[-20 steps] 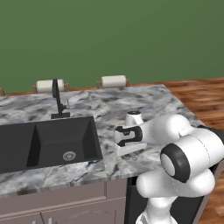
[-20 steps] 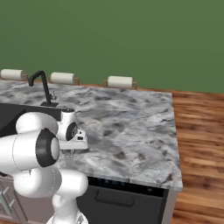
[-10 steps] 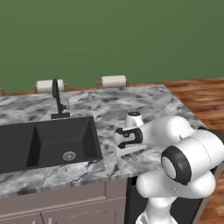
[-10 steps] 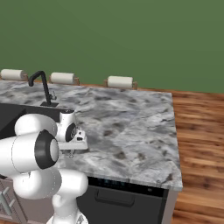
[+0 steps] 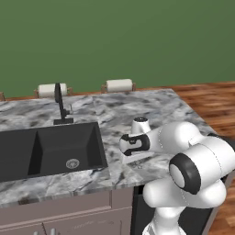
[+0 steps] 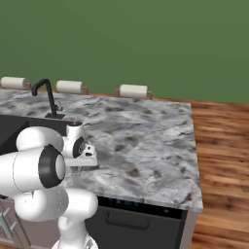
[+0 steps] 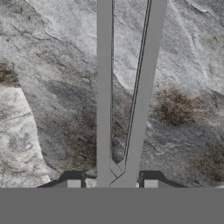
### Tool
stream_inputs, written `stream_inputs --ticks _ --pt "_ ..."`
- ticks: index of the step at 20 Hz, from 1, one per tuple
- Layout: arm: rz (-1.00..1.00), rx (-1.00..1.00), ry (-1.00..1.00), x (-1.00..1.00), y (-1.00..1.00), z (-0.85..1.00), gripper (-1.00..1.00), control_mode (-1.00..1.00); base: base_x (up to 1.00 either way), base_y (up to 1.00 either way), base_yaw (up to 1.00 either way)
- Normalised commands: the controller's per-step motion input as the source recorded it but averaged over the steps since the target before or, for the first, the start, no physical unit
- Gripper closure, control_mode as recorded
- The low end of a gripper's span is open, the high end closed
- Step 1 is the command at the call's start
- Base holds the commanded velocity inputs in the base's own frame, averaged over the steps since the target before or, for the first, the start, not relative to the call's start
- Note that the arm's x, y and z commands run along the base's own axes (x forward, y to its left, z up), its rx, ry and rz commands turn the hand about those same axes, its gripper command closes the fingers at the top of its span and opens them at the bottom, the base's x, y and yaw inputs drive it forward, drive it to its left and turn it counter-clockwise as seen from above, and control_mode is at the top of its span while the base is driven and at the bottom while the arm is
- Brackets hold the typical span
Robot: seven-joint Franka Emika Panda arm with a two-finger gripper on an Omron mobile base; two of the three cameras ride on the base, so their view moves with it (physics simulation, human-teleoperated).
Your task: Pick up the tongs from the counter and place them near the plate next to the oven.
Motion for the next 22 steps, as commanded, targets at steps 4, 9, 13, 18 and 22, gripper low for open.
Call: stream_inputs --ticks 4,9,13,18,22 --pt "0.00 0.00 0.00 0.00 -0.10 0.00 1.00 -1.00 0.00 0.00 0.00" --pt "0.00 0.00 0.00 0.00 -0.19 0.00 1.00 -1.00 0.00 0.00 0.00" --pt "0.00 0.00 0.00 -0.09 -0.24 0.46 1.00 -1.00 0.00 0.00 0.00" --pt "0.00 0.01 0.00 -0.64 -0.35 1.00 1.00 -1.00 0.00 0.00 0.00" --pt "0.00 0.01 0.00 -0.94 -0.38 1.00 1.00 -1.00 0.00 0.00 0.00"
